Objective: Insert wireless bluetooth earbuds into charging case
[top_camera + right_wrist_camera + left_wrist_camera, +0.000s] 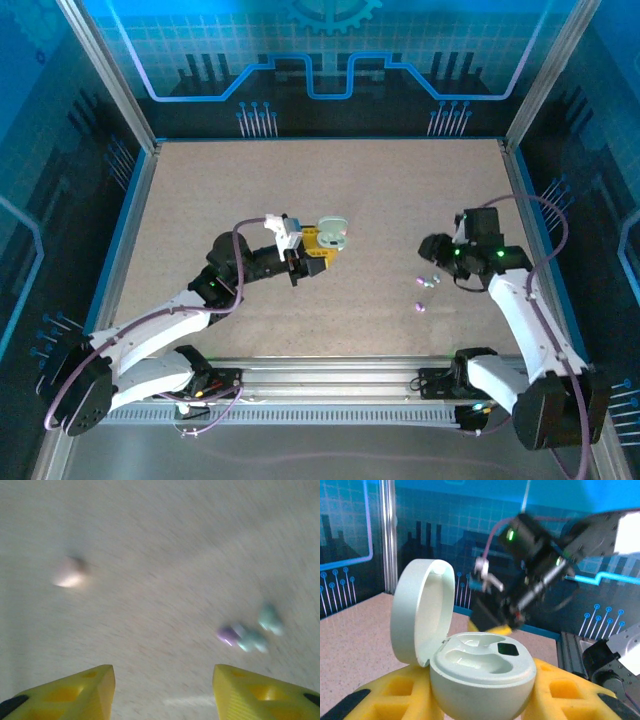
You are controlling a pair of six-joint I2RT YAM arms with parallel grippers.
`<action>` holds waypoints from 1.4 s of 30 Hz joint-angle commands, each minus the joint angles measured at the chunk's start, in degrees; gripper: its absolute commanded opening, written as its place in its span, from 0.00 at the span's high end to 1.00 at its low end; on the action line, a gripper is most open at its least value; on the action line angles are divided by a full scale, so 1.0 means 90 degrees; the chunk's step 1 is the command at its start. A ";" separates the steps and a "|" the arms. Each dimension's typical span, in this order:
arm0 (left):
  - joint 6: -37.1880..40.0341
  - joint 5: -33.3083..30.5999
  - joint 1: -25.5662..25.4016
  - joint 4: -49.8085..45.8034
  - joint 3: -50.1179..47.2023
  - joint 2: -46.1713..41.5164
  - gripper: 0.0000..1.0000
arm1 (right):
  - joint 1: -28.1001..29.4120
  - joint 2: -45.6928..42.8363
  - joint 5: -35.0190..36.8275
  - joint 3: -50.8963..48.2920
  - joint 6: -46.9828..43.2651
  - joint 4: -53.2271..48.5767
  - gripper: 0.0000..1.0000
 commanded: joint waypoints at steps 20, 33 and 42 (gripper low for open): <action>-0.0206 -0.0009 -0.0074 0.0310 -0.0026 -0.0173 0.74 | -0.0226 0.2590 0.0197 0.0051 -0.1355 0.0774 0.53; -0.0224 0.0019 -0.0088 0.0234 0.0030 -0.0095 0.74 | -0.0192 0.3137 0.0327 0.0326 -0.1628 0.0750 0.51; -0.0209 -0.0012 -0.0091 0.0202 0.0025 -0.0104 0.74 | -0.0073 0.3031 0.0260 0.0102 -0.1207 0.0542 0.52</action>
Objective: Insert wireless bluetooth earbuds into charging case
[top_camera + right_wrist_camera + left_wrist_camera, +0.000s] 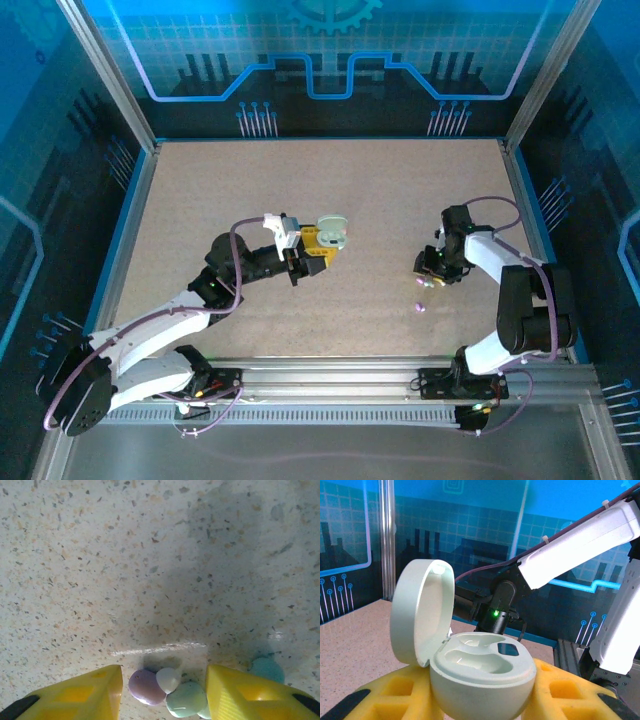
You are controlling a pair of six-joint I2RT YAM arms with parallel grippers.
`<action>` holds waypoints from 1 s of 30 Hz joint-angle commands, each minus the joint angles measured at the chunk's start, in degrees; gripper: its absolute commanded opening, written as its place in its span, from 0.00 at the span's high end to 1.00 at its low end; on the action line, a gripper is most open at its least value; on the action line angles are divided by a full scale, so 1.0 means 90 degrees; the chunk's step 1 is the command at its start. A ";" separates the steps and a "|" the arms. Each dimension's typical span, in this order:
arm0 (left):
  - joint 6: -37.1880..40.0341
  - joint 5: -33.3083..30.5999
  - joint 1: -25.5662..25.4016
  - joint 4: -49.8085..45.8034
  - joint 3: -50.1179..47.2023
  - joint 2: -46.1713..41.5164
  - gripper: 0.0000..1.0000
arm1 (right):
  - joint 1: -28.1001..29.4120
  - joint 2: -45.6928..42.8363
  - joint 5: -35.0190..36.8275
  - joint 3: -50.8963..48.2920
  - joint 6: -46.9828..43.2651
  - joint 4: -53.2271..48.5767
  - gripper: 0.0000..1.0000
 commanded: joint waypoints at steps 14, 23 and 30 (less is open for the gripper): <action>-0.0103 -0.0016 -0.0052 0.0080 -0.0012 -0.0126 0.74 | 0.0408 -0.0208 -0.0390 -0.0216 0.0606 -0.0320 0.53; -0.0086 -0.0053 -0.0046 0.0039 -0.0015 -0.0205 0.74 | 0.0739 -0.0569 -0.0400 -0.0525 0.1175 -0.0363 0.53; -0.0088 -0.0068 -0.0050 0.0025 -0.0024 -0.0215 0.74 | 0.0844 -0.1012 -0.0226 -0.0658 0.1372 -0.0615 0.55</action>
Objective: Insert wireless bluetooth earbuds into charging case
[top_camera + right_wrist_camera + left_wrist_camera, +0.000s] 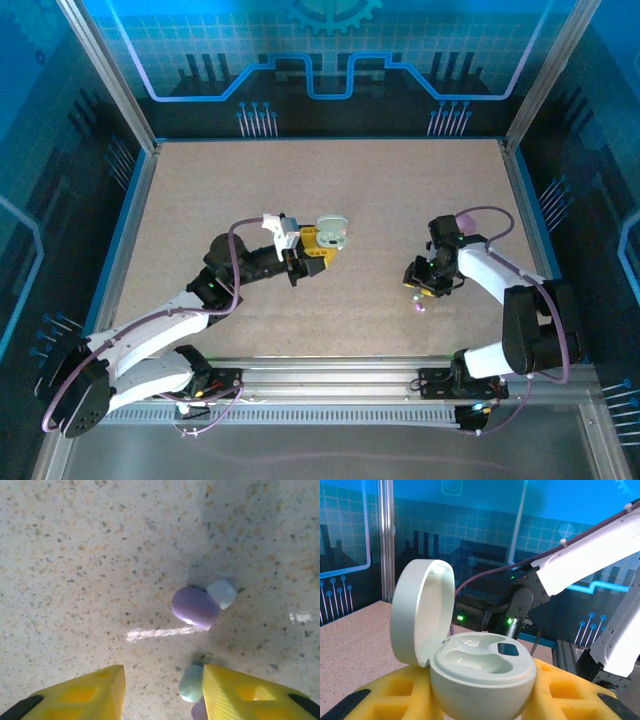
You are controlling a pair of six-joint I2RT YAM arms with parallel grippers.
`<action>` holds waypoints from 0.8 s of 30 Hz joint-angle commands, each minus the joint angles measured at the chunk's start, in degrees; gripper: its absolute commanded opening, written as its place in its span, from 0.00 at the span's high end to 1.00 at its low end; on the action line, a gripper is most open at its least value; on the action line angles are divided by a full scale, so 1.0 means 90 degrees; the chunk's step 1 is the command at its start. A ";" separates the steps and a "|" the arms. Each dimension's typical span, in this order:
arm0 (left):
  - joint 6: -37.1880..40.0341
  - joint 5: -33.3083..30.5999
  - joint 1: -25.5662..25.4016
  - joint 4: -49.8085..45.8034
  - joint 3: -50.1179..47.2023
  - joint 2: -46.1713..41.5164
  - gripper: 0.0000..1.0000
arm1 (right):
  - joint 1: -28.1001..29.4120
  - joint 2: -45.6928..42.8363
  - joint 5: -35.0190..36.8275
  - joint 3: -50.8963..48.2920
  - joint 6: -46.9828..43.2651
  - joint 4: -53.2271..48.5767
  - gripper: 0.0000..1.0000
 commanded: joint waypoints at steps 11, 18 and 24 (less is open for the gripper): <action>-0.0090 -0.0074 -0.0045 0.0048 -0.0014 -0.0152 0.74 | 0.0067 -0.0048 0.0367 -0.0167 0.0093 -0.0200 0.50; -0.0049 -0.0081 -0.0060 -0.0041 0.0006 -0.0200 0.74 | 0.0143 0.0342 0.0299 -0.0090 0.0014 -0.0004 0.48; -0.0022 -0.0101 -0.0069 -0.0075 0.0016 -0.0210 0.74 | 0.0573 0.0372 -0.0017 0.0058 0.0059 0.0164 0.53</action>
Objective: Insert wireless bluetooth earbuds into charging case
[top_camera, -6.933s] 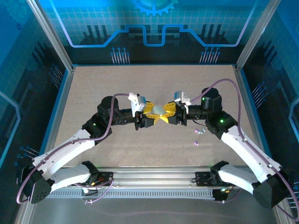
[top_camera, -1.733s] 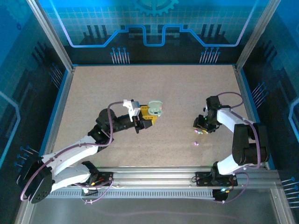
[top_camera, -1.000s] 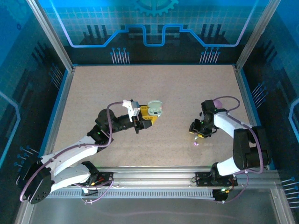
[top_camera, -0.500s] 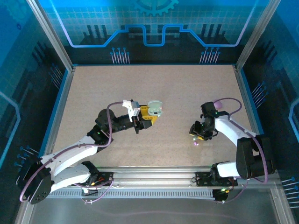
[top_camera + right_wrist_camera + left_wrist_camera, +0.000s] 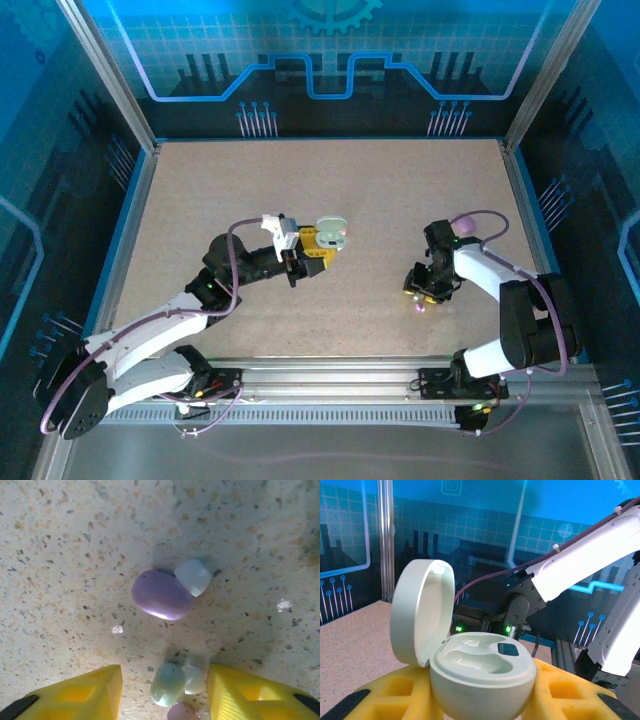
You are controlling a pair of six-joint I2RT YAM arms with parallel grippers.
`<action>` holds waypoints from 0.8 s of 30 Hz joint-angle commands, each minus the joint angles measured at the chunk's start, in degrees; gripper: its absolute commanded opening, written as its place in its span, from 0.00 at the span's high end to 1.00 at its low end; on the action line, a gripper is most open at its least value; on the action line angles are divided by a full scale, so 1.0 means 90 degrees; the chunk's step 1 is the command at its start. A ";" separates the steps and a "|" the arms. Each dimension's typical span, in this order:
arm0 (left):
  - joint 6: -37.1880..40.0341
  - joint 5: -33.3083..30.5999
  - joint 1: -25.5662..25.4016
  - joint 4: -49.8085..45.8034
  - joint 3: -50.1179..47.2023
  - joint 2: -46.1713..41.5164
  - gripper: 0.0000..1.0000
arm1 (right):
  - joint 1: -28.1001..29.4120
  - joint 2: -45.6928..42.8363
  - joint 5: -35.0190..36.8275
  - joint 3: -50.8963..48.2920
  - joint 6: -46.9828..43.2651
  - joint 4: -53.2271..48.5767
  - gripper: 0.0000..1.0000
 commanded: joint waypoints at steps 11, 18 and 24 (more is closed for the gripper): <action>-0.0031 -0.0100 -0.0051 -0.0017 0.0030 -0.0155 0.74 | 0.1451 0.0614 -0.0858 0.0950 0.0363 0.0295 0.55; -0.0027 -0.0136 -0.0058 -0.0056 -0.0012 -0.0227 0.74 | 0.1512 0.0690 -0.0029 0.1323 0.0018 0.0017 0.54; -0.0022 -0.0164 -0.0064 -0.0072 -0.0004 -0.0234 0.74 | 0.1565 0.1127 -0.0145 0.1381 -0.0021 0.0011 0.54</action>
